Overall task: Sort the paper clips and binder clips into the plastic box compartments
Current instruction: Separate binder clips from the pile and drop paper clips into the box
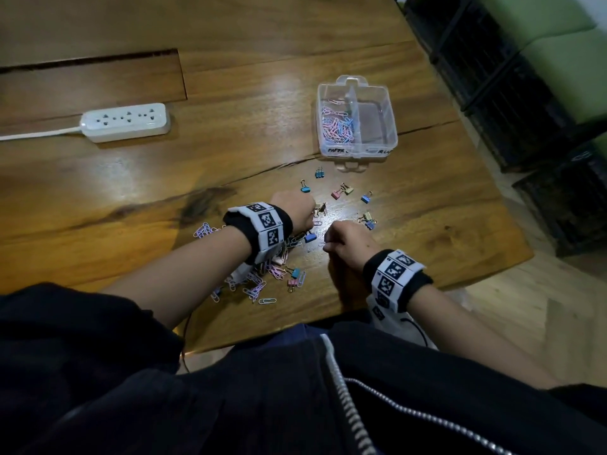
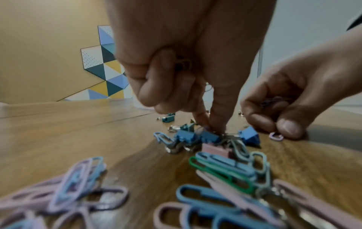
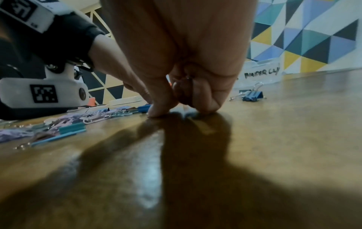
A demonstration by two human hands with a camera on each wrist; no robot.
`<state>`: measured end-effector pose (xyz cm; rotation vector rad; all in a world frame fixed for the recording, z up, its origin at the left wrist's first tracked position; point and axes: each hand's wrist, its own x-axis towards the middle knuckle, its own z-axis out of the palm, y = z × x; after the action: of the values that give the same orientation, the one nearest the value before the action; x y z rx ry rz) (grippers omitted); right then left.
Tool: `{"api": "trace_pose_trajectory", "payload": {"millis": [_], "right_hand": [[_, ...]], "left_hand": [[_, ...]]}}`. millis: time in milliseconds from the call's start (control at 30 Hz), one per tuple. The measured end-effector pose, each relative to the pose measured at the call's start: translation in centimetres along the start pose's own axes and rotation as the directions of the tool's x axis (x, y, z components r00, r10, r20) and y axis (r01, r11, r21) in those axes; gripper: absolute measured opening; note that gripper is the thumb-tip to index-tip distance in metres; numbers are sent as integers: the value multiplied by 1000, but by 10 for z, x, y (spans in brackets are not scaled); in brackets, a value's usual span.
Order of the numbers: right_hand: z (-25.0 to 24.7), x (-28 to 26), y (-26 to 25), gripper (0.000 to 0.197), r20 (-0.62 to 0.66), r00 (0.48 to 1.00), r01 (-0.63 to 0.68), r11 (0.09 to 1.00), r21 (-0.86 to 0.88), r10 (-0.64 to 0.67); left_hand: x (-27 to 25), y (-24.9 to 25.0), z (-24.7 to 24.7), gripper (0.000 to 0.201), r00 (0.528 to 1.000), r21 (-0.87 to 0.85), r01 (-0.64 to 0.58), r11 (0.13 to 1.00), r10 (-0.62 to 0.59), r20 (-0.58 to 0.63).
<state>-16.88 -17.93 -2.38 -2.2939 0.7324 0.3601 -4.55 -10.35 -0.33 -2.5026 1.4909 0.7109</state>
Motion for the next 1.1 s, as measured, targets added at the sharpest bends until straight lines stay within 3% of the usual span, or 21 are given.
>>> {"api": "trace_pose_trajectory", "payload": {"millis": [100, 167, 200, 267, 367, 400, 433, 467, 533, 600, 633, 667, 700, 767, 833, 900, 967, 1100], "right_hand": [[-1, 1, -2, 9, 51, 999, 17, 996, -92, -13], [-4, 2, -2, 12, 44, 999, -15, 999, -31, 16], [-6, 4, 0, 19, 38, 998, -41, 998, 52, 39], [-13, 7, 3, 25, 41, 996, -91, 951, 294, 82], [-23, 7, 0, 22, 124, 988, -156, 686, 711, 97], [-25, 8, -2, 23, 158, 984, -173, 604, 778, 78], [-27, 9, -4, 25, 186, 981, -187, 562, 806, 59], [-28, 11, -5, 26, 208, 977, -200, 540, 817, 48], [-29, 15, -7, 24, 250, 968, -234, 487, 842, 33], [-29, 20, -8, 25, 305, 952, -292, 403, 867, 32], [-28, 23, -9, 28, 311, 949, -300, 412, 861, 42], [-26, 26, -9, 29, 277, 960, -265, 495, 827, 51], [-25, 27, -12, 28, 204, 978, -184, 643, 743, 45], [-22, 28, -16, 20, 67, 997, 0, 894, 448, -33], [-17, 29, -20, 12, 46, 995, 80, 977, 200, -91], [-14, 31, -20, 12, 43, 990, 136, 991, 3, -136], [-12, 33, -20, 11, 41, 988, 155, 985, -77, -152], [-11, 31, -19, 10, 64, 979, 201, 964, -172, -193]], "left_hand": [[-1, -3, 0, 28, 1000, -56, 17, 998, -17, 7], [-4, -7, -3, 26, 997, -313, 72, 947, -74, 6], [-6, -10, -5, 26, 994, -508, 108, 854, -109, 28], [-12, -21, -10, 32, 981, -807, 169, 566, -172, 85], [-22, -43, -11, 24, 967, -972, 236, 4, -102, 235], [-25, -49, -10, 21, 966, -965, 244, -101, -65, 251], [-26, -54, -9, 18, 966, -962, 246, -118, -50, 253], [-27, -56, -8, 18, 967, -964, 247, -103, -41, 252], [-26, -54, -6, 22, 965, -966, 258, 7, -44, 258], [-27, -47, -6, 27, 965, -929, 262, 260, -80, 250], [-29, -43, -6, 26, 969, -882, 247, 402, -80, 235], [-30, -38, -5, 25, 976, -819, 209, 534, -56, 213], [-32, -33, -2, 24, 982, -739, 154, 656, -21, 186], [-37, -24, 4, 20, 991, -530, 38, 847, 35, 128], [-41, -18, 8, 13, 995, -368, -38, 929, 71, 77], [-41, -14, 11, 30, 996, -279, -55, 959, 72, 50], [-39, -13, 12, 36, 998, -237, -41, 971, 51, 36], [-38, -12, 10, 26, 998, -194, -19, 981, 30, 55]]}}
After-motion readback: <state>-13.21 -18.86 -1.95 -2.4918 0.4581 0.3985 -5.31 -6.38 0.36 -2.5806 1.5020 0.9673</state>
